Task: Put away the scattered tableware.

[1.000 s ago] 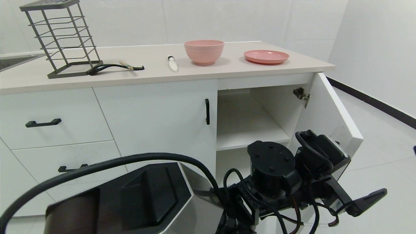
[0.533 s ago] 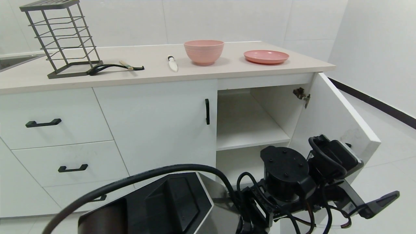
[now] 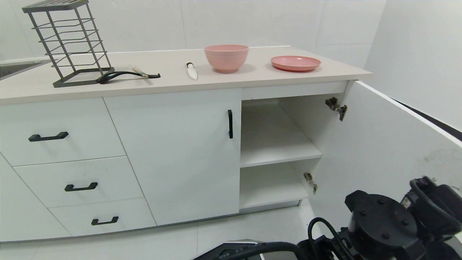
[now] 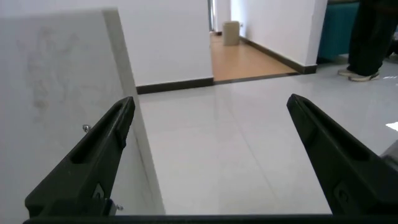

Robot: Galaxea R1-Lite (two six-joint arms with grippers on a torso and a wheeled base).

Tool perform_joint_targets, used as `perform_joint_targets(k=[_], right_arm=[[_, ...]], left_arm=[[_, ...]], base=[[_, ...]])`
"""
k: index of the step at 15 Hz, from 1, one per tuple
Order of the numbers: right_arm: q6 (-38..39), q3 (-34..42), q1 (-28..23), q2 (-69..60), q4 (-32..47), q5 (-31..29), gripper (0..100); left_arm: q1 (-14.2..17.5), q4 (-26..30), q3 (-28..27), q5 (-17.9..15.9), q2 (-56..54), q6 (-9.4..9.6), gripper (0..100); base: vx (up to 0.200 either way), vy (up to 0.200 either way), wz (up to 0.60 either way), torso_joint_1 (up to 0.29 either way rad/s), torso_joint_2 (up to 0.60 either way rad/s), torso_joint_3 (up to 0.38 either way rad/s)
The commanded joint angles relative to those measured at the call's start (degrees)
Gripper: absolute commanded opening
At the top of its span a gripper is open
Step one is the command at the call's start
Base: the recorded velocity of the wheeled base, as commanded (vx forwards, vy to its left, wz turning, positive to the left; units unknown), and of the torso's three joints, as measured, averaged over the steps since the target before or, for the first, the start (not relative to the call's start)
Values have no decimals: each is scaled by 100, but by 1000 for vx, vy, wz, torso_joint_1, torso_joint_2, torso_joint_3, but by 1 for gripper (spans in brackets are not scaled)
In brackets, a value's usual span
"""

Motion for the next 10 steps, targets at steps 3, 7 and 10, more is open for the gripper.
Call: perform_joint_targets(k=[3,7,10], right_arm=[[-4,68,-78,-323,12,13,100],[-12,94,-78,-701,20,4,100],[-30,454,-78,-947,38,13,100]], left_arm=[[217,-73,-547,113,350,-27,100],[700,-152,-99,113,-142,-1,100],[920,-205,112,104,-529,8,100]], base=[[0,0,0,0,0,0],[0,0,0,0,0,0],[0,0,0,0,0,0]])
